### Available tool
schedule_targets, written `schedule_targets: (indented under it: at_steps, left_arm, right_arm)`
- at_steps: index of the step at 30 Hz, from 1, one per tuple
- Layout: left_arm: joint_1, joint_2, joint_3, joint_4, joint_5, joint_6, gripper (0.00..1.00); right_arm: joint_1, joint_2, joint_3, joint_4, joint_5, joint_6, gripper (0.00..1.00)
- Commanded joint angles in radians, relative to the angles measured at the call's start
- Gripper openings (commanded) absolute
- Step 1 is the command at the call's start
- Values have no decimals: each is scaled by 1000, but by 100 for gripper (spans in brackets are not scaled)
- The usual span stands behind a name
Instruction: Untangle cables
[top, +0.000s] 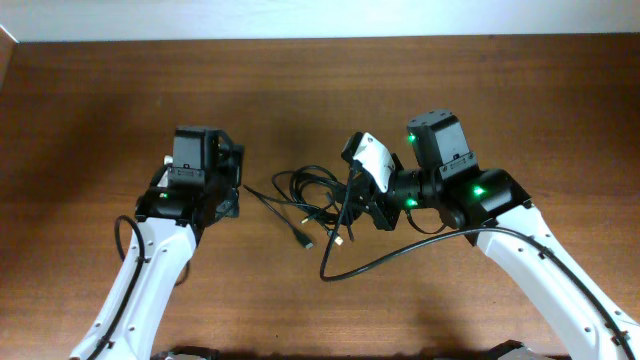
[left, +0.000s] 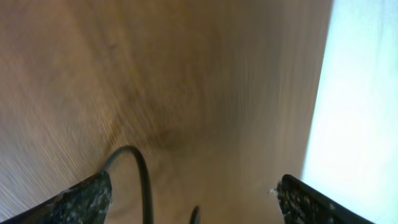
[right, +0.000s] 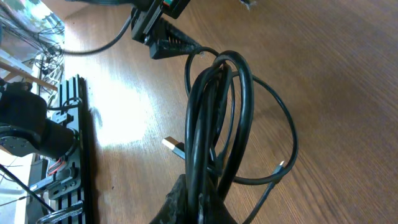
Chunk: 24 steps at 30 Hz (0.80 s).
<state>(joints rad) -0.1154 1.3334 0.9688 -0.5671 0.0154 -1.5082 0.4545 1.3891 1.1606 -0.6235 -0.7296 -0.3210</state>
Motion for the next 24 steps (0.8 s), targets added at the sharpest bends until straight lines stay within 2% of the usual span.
schedule_targets:
  at_steps: [1, 3, 4, 5, 6, 7, 8, 10, 11, 13, 14, 15, 16, 19, 24]
  left_arm:
    - [2, -4, 10, 18, 152, 642, 77]
    - [2, -4, 10, 24, 262, 886, 57]
    - [2, -4, 10, 29, 372, 1048, 52]
    - [2, -4, 10, 26, 460, 1155, 53]
    - [2, -4, 10, 11, 524, 1247, 63]
    - [2, -4, 10, -28, 534, 1308, 80]
    - [2, -4, 10, -58, 511, 1327, 99]
    - [2, -4, 10, -153, 356, 1326, 99]
    - [2, -5, 10, -175, 325, 1326, 97]
    - [2, -30, 10, -195, 320, 1342, 87]
    - [2, -56, 10, -197, 312, 1352, 87]
    - [2, -119, 10, -198, 273, 1386, 96]
    - [0, -170, 10, -200, 244, 1430, 99]
    - [0, -265, 10, -258, 224, 1492, 99]
    - [-17, -267, 10, -346, 257, 1570, 100]
  right_arm:
    - [3, -16, 20, 6, -17, 2, 4]
    - [3, -16, 20, 6, -17, 2, 4]
    - [3, -16, 20, 6, -17, 2, 4]
    - [3, -16, 20, 6, -17, 2, 4]
    - [3, -16, 20, 6, -17, 2, 4]
    - [3, -16, 20, 6, -17, 2, 4]
    - [3, -16, 20, 6, -17, 2, 4]
    - [3, -16, 20, 6, -17, 2, 4]
    - [3, -16, 20, 4, -17, 2, 4]
    - [2, -16, 20, -2, -4, 2, 4]
    - [3, -16, 20, -6, 23, 13, 4]
    - [2, -16, 20, -12, 51, 24, 4]
    - [2, -16, 20, -10, 51, 25, 4]
    - [-1, -16, 20, 47, 72, 141, 4]
    - [-24, -16, 20, 154, 47, 352, 4]
